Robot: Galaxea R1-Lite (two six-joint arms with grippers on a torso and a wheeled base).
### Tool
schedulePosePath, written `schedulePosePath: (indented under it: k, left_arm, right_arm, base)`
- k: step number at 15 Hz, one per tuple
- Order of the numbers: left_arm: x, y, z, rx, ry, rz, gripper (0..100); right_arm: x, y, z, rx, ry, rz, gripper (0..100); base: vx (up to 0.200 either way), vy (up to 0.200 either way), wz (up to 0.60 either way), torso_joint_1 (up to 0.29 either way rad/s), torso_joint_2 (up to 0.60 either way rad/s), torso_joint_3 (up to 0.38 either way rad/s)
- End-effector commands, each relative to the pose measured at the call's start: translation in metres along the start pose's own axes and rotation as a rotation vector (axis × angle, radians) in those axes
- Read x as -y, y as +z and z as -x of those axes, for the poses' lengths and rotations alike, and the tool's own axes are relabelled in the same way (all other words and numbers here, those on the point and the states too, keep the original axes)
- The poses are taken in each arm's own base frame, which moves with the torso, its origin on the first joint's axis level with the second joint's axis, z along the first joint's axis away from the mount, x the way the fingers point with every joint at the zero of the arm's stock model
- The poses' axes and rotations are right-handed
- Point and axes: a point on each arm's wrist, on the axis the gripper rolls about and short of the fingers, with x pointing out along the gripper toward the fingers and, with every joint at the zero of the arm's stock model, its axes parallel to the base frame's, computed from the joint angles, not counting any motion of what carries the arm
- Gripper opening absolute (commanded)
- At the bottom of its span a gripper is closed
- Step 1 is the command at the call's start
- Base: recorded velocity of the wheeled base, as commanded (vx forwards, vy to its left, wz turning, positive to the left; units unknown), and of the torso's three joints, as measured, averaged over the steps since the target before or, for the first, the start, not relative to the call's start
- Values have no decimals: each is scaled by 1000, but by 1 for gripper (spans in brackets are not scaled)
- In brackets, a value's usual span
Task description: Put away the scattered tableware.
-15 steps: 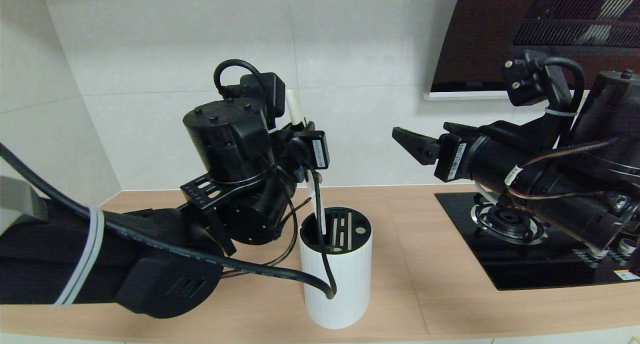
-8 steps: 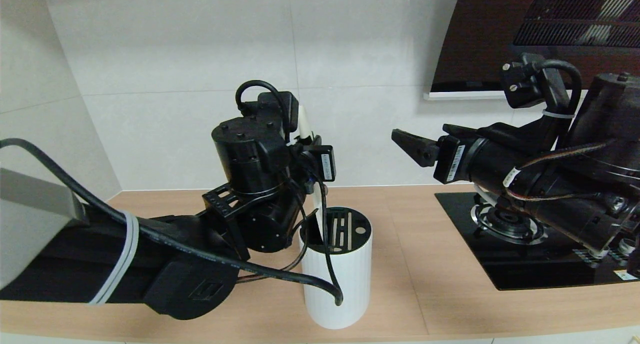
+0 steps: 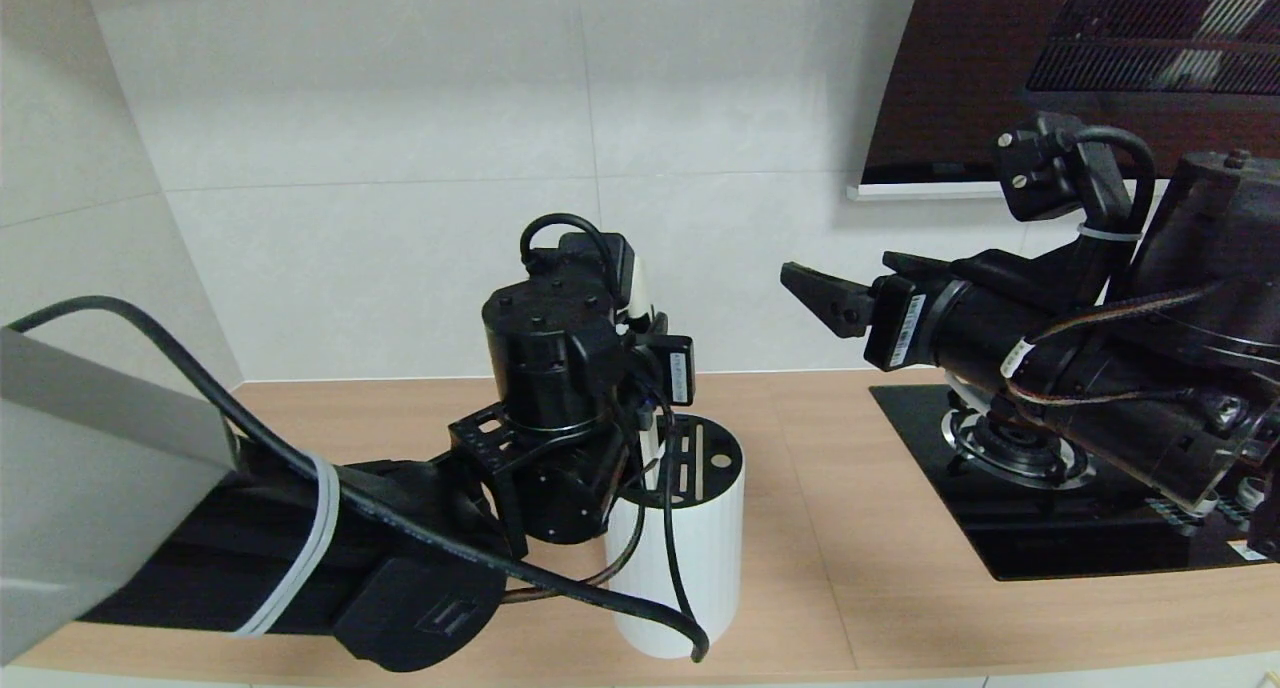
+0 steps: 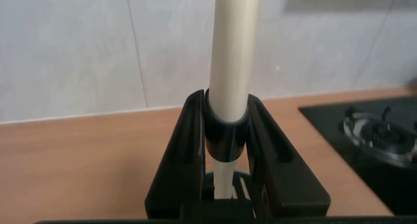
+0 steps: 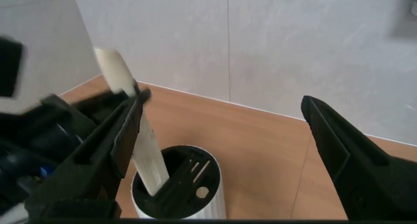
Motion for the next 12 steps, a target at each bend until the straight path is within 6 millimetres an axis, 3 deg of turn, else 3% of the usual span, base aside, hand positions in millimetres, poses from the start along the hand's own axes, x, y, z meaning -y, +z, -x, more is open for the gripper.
schedulePosePath:
  k: [1,12]
  left_arm:
    - [3,-12,-4,-28,0,-14,0]
    - [7,-48,-7,-115,2,-74,0]
  right_arm:
    - [0,-1,-1,-4,0,1,100]
    - [0,-3,-2,-10,-1,2,100]
  base:
    - [0,0,0,0,0,0]
    - [0,0,0,0,0,0]
